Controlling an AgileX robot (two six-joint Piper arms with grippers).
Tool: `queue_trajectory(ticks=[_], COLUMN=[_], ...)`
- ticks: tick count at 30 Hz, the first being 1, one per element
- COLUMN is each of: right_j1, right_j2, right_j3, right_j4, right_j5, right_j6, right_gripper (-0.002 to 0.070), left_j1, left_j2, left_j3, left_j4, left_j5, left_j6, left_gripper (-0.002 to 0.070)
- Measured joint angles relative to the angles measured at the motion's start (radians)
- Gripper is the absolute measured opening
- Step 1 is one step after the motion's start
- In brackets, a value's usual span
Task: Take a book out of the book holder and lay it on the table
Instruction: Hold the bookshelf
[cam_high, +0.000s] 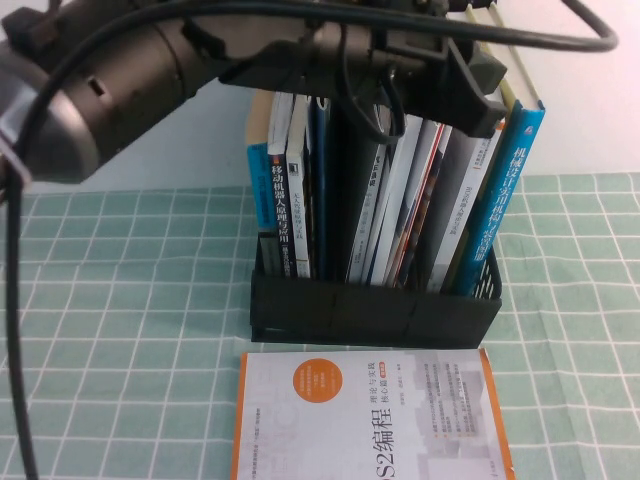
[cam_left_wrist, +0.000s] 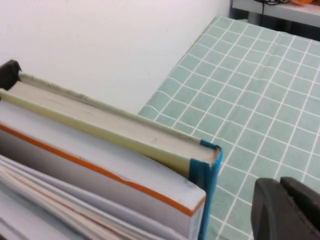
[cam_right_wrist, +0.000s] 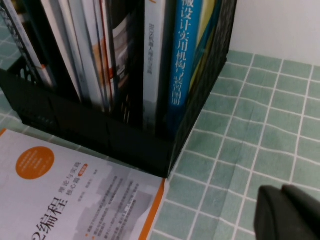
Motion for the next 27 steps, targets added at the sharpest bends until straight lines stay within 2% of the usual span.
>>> queue_trajectory(ticks=[14, 20, 27], right_j1=[0.0, 0.002, 0.002], right_j2=[0.077, 0.134, 0.217], right_j3=[0.0, 0.002, 0.002], right_j4=[0.035, 0.191, 0.428], right_j5=[-0.014, -0.021, -0.053], right_j6=[-0.034, -0.193, -0.465], right_gripper=[-0.0002, -0.0002, 0.0018], left_j1=[-0.004, -0.01, -0.012], left_j2=[0.201, 0.21, 0.204], left_j3=[-0.156, -0.167, -0.182], left_j4=[0.043, 0.108, 0.325], left_j5=[-0.016, -0.016, 0.013], left_j6=[0.006, -0.017, -0.202], left_gripper=[-0.0003, -0.0003, -0.0003])
